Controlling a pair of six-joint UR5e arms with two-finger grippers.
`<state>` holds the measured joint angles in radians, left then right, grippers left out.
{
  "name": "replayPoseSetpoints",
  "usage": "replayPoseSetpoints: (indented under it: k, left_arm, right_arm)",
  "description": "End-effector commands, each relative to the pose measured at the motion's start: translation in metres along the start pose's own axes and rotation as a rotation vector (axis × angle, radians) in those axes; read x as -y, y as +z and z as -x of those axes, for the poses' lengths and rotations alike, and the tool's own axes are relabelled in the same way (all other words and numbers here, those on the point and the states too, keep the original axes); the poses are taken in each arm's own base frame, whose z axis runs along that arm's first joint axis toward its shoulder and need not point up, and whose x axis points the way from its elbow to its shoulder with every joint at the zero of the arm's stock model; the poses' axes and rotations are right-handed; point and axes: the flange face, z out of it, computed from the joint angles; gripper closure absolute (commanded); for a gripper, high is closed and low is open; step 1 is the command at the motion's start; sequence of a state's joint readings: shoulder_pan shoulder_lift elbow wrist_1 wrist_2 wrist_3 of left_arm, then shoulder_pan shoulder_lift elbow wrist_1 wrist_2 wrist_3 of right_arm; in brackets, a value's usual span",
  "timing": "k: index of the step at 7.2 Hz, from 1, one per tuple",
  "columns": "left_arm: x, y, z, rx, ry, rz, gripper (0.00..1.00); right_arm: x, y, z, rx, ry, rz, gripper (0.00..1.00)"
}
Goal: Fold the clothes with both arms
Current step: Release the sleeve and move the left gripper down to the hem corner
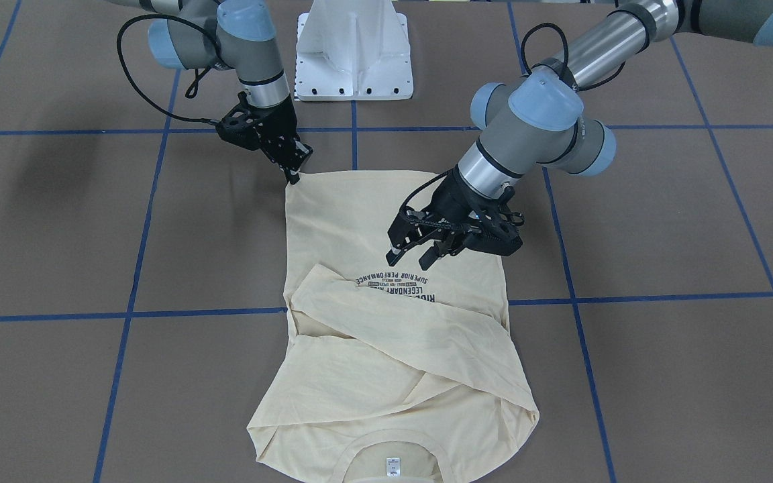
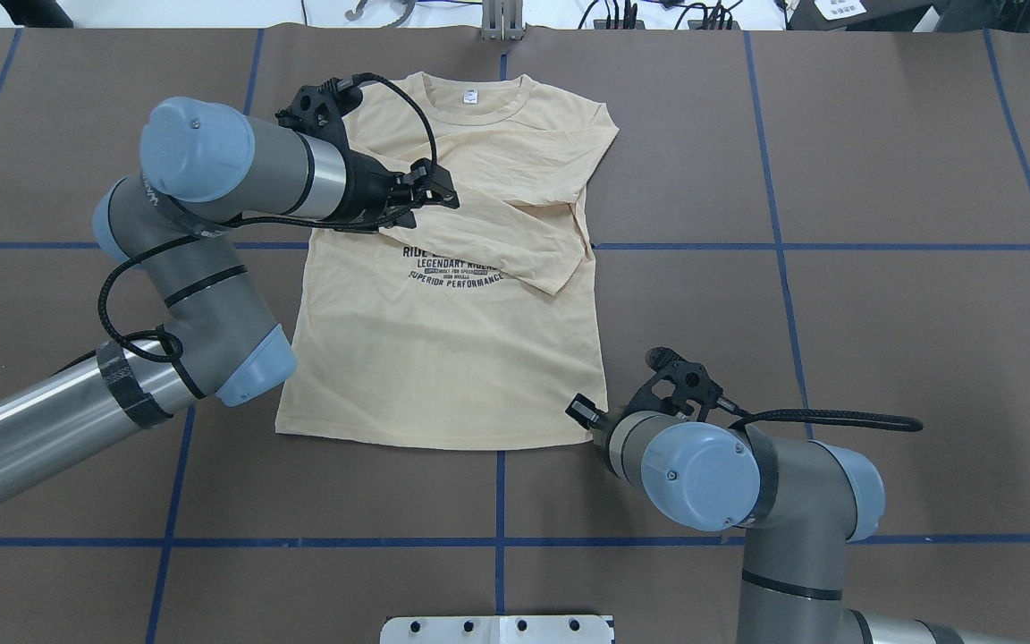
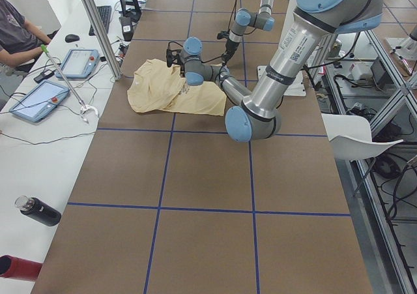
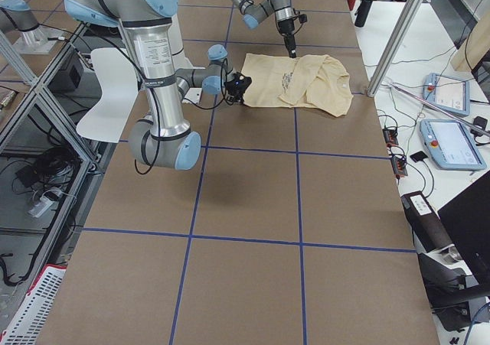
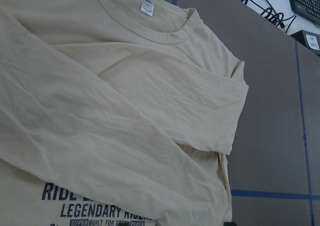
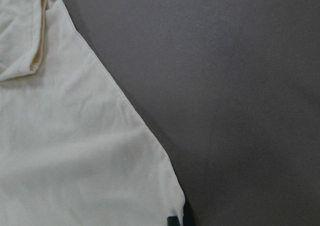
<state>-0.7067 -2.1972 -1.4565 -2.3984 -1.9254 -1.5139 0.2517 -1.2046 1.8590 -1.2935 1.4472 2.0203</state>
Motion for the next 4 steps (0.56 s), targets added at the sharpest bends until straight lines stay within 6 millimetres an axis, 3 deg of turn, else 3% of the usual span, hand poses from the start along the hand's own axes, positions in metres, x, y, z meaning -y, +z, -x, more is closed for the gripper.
replayPoseSetpoints:
  k: [1, 2, 3, 4]
  left_arm:
    - [-0.006, -0.005, 0.063, 0.097, -0.054, -0.008, 0.29]
    - [-0.024, -0.001, 0.073, 0.196, -0.065, -0.060, 0.29]
    - [-0.063, 0.000, 0.094, 0.275, -0.048, -0.078, 0.30]
    - [-0.082, -0.039, 0.118, 0.273, -0.038, -0.082, 0.30]
  right_arm:
    - [0.006, -0.018, -0.002, 0.022, 0.006, 0.008, 1.00]
    - [0.009, -0.023, -0.006, 0.025, 0.006, 0.009, 1.00]
    - [0.008, -0.023, -0.007, 0.023, 0.005, 0.011, 1.00]
    - [0.008, -0.023, -0.007, 0.022, 0.005, 0.012, 1.00]
